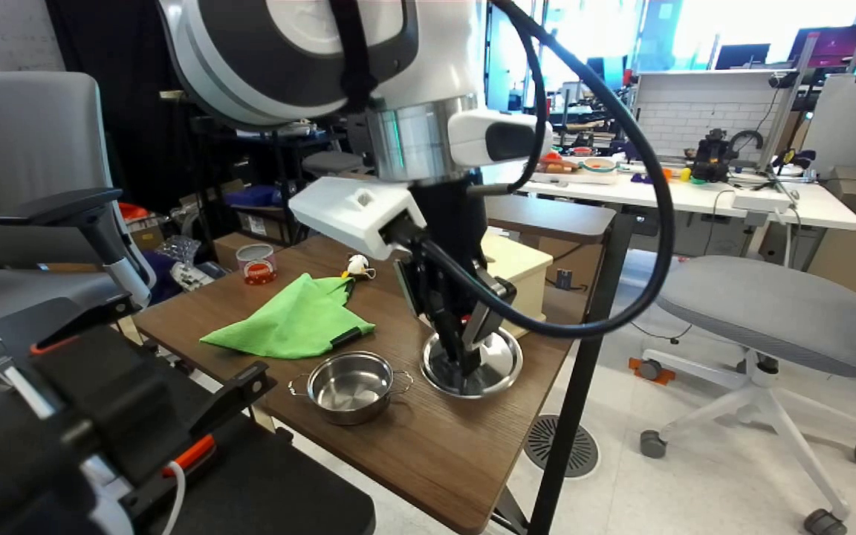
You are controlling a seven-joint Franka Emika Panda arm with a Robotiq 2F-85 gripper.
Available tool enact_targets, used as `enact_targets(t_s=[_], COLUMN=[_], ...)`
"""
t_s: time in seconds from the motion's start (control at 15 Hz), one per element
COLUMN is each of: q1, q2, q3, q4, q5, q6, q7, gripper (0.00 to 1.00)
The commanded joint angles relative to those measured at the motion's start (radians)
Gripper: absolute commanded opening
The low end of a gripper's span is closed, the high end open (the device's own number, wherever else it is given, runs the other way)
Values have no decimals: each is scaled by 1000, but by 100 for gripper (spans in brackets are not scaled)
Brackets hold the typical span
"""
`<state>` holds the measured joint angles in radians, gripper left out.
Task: Remove the silver lid from the silver pot
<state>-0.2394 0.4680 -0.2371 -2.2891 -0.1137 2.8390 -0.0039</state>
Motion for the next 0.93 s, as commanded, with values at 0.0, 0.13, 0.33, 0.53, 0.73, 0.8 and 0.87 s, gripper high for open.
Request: enact_targets(t_s=[0.0,0.13,0.33,0.53,0.73,0.8,0.87], q1=[-5,-1,9,12,16,14,13], q2=[117,171,252,299,308,294,285], q3=[-13,-17,-16,-14,-14,-10,-8], q4=[86,114,167,211,239,233,230], q5=[17,18,22,33,38,42,44], q6=[-26,-31,-37,-54,-84,-89,-88], q7=[2,12,30,47,57,52,50], gripper=[6,6,6,6,47,48,53])
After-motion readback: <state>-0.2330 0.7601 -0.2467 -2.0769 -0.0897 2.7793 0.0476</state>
